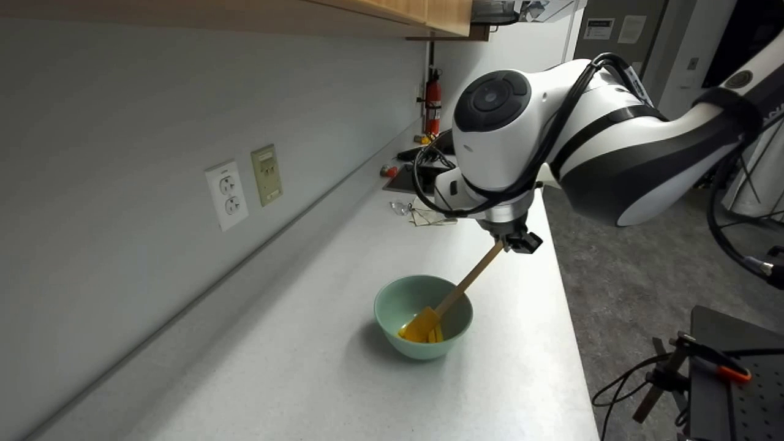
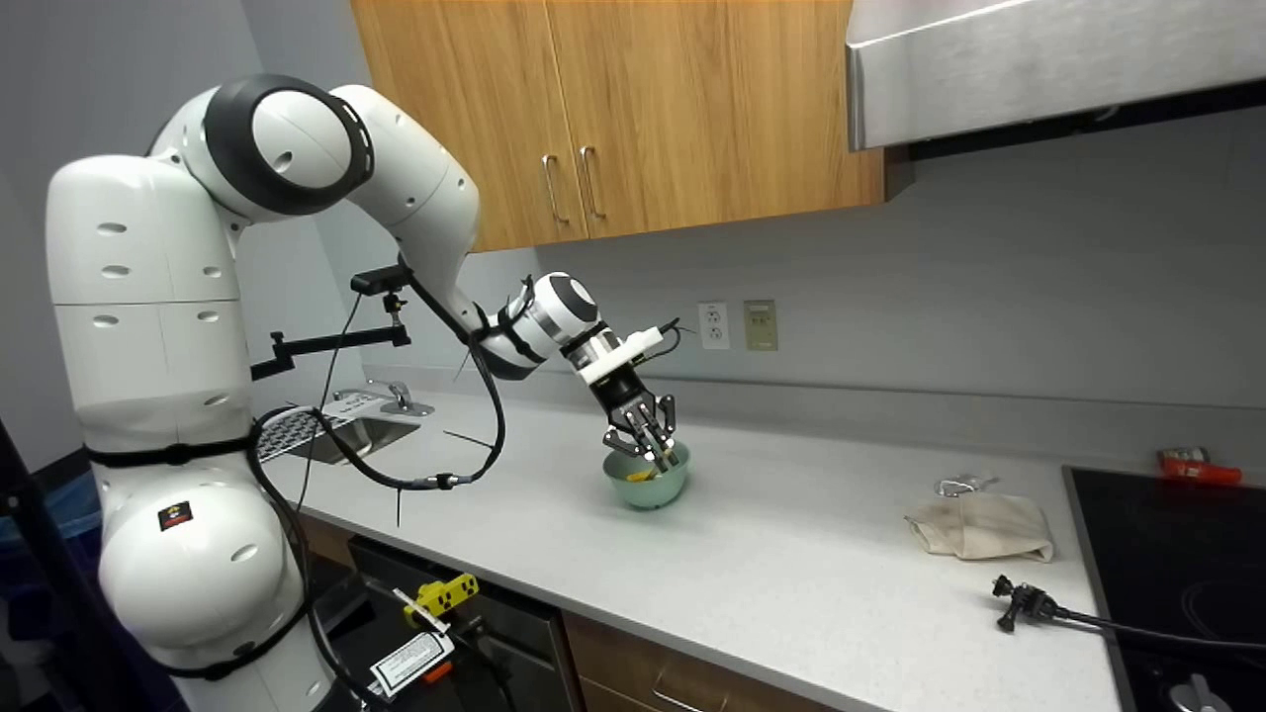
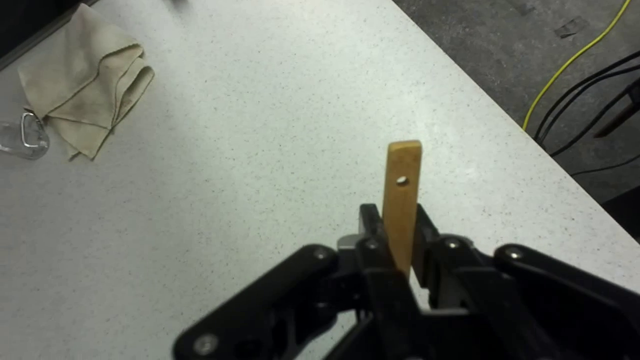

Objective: Use the spoon to stir the contents of the bowl

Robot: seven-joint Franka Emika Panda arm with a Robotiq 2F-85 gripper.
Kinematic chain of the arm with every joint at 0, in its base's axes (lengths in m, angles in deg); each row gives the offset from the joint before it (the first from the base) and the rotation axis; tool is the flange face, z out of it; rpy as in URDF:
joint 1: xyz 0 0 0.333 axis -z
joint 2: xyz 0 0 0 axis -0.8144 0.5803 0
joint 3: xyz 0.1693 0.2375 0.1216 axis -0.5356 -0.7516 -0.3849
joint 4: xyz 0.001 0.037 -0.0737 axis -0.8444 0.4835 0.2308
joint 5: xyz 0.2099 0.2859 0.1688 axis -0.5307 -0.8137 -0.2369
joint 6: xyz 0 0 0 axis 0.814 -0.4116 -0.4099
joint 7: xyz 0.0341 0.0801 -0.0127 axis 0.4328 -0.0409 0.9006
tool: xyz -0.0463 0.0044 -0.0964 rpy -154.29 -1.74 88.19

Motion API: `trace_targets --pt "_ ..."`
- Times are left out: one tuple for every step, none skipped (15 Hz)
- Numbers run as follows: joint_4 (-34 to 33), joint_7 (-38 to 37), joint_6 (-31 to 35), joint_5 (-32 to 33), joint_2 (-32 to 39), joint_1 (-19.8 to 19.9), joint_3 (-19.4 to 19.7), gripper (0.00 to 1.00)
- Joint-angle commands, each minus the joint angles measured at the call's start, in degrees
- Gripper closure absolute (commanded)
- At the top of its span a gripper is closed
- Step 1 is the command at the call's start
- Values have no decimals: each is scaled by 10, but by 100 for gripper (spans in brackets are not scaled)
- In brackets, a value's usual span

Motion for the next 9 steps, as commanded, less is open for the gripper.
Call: trace_targets --pt "6 0 3 -4 -17 -2 -1 96" --pt "7 0 2 -5 -18 -2 -1 96" --pt "8 -1 0 -5 -20 -2 -1 70" --pt "8 0 -1 -5 -21 -2 -1 57" --pt "10 0 -1 -5 -24 -2 -1 51" --pt "12 0 -1 -6 -26 -1 0 44" --pt "14 1 0 -6 -29 -1 0 34" --pt "16 2 1 -6 -31 0 0 28" --pt "18 2 1 -7 -37 0 0 19"
